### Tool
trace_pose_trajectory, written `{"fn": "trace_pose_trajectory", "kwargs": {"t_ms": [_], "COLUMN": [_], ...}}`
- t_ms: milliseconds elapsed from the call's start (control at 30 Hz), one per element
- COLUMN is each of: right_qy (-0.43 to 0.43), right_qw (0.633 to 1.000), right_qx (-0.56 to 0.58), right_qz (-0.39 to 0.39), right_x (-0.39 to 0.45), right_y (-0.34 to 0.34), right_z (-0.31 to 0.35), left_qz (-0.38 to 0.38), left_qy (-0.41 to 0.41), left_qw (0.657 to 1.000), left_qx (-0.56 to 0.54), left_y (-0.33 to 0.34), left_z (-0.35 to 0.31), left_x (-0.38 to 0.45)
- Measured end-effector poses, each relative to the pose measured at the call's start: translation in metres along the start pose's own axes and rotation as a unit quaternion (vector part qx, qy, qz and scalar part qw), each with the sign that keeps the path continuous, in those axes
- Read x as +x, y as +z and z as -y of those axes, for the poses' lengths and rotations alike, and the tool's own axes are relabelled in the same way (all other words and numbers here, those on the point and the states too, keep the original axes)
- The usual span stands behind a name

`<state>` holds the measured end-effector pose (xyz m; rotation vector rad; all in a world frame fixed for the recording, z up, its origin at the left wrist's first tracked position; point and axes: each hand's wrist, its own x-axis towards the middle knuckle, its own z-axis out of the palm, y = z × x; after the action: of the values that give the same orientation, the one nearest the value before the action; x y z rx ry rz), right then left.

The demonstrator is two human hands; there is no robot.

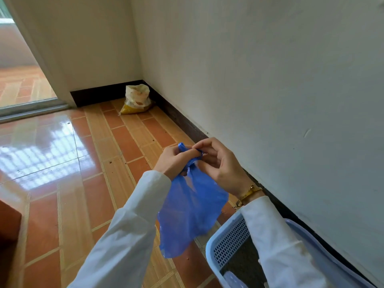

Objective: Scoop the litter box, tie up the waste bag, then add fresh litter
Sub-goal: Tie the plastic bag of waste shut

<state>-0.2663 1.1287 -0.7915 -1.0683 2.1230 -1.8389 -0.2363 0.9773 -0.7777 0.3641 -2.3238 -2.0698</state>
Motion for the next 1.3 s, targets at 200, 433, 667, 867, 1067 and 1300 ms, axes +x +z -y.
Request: {"fn": "trace_pose_trajectory", "kwargs": {"t_ms": [200,433,667,867,1067,1300], "right_qy": [0.002,0.058,0.041,0.114,0.161,0.119], "right_qw": [0.997,0.998,0.994,0.977,0.967,0.984], "right_qx": [-0.031,-0.008,-0.092,-0.085,-0.147,-0.063], "right_qz": [-0.07,-0.029,-0.047,-0.159,-0.132,-0.114], "right_x": [0.0,0.001,0.003,0.008,0.011,0.009], "right_y": [-0.003,0.0,0.002,0.004,0.001,0.002], "right_z": [-0.008,-0.011,-0.014,-0.019,-0.018,-0.006], "left_qz": [0.063,0.03,0.025,0.033,-0.047,-0.048], "left_qy": [0.029,0.066,0.133,0.224,0.383,0.235], "left_qw": [0.995,0.997,0.986,0.967,0.875,0.927], "left_qx": [-0.074,0.007,0.094,0.117,0.294,0.288], "left_y": [0.007,0.008,0.004,0.003,0.003,0.007], "left_z": [0.007,0.016,0.019,0.027,0.033,0.025], "left_x": [-0.002,-0.002,-0.006,-0.01,-0.017,-0.013]}}
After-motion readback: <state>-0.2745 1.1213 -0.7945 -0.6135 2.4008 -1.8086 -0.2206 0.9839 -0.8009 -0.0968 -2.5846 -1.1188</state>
